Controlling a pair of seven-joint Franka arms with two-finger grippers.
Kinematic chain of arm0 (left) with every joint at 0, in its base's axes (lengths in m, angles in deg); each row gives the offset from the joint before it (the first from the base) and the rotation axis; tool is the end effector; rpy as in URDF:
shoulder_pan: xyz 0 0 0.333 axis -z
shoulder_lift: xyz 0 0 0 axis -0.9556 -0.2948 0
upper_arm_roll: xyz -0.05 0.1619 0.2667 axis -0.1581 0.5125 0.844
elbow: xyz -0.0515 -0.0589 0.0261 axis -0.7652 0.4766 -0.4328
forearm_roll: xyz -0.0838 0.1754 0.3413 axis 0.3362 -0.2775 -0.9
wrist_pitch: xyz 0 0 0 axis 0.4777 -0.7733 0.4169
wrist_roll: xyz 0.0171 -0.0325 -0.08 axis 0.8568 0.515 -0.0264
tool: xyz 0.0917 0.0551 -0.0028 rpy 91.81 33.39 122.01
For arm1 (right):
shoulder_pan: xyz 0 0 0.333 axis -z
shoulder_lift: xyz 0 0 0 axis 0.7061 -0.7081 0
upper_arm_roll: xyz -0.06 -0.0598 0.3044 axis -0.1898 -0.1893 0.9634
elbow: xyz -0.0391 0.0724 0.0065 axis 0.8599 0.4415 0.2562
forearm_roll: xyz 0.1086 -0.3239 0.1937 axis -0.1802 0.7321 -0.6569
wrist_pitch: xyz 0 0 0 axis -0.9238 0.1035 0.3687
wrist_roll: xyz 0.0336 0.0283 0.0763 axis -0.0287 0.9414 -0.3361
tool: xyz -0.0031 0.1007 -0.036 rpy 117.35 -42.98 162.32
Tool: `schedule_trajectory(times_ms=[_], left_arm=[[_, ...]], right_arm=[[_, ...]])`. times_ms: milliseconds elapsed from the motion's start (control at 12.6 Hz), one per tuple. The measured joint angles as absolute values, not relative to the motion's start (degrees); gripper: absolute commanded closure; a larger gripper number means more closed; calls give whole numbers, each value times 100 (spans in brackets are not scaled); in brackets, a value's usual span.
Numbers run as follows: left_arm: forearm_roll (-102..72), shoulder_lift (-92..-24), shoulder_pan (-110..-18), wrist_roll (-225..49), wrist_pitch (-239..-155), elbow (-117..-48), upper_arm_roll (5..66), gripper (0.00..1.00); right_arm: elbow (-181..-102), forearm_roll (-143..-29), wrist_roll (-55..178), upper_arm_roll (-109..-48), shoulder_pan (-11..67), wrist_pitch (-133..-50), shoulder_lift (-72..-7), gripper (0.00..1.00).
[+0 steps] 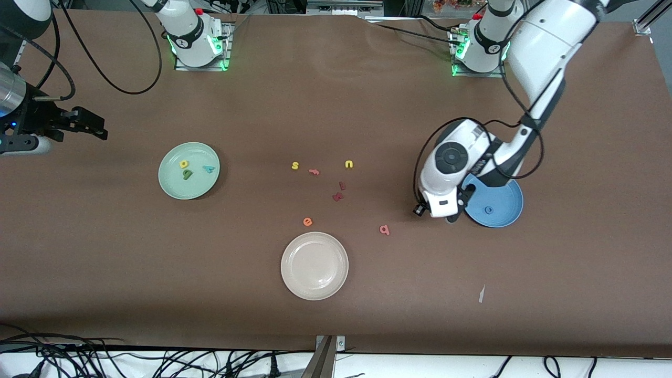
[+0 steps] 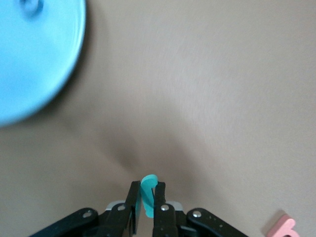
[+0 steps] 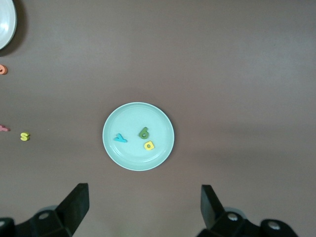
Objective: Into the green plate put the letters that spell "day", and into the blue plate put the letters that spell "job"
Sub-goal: 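Place the teal l on the blue plate with the left gripper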
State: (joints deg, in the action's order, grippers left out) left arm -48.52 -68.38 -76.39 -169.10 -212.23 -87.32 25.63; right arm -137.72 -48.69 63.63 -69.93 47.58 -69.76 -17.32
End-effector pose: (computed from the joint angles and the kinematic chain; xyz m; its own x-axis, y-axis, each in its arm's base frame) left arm 0.5941 -0.2408 0.2181 0.6408 0.7674 0.0190 0.7672 -0.6394 -0.0506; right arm 0.5648 0.0016 0.5693 0.9965 0.0585 -0.0606 0.0588 -0.9983 0.0030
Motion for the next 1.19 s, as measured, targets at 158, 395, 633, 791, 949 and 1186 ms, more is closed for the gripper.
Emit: schedule_trajectory(times_ms=[158,395,633,791,949,1186], left_arm=[[-4852,-6762,-8367,-15496,-20934,-8729,2183,100],[-4852,-6643,-8978,-13297,-20290,-8735,2081,100],[-4853,-6644,-9281,-11900,-20090,-8827,2085,100],[-4853,-6645,-9474,-11006,-19880,-8875,2090,1],[-4852,-6647,-9638,-10511,-19835,-8869,2088,0],[-4753,-6647,-9583,-10441,-19841,-8694,1993,0]], right_arm=[[-13828,-4855,6380,-6986,4758,-7079,-1721,0],[-14327,-4856,6415,-6968,4755,-7701,-1449,0],[-14670,-4857,6416,-7067,4758,-7846,-1248,0],[-14617,-4857,6405,-7108,4755,-7761,-1274,0],[-14332,-4855,6405,-7112,4735,-7504,-1419,0],[-14042,-4836,6411,-7111,4651,-7225,-1620,0]])
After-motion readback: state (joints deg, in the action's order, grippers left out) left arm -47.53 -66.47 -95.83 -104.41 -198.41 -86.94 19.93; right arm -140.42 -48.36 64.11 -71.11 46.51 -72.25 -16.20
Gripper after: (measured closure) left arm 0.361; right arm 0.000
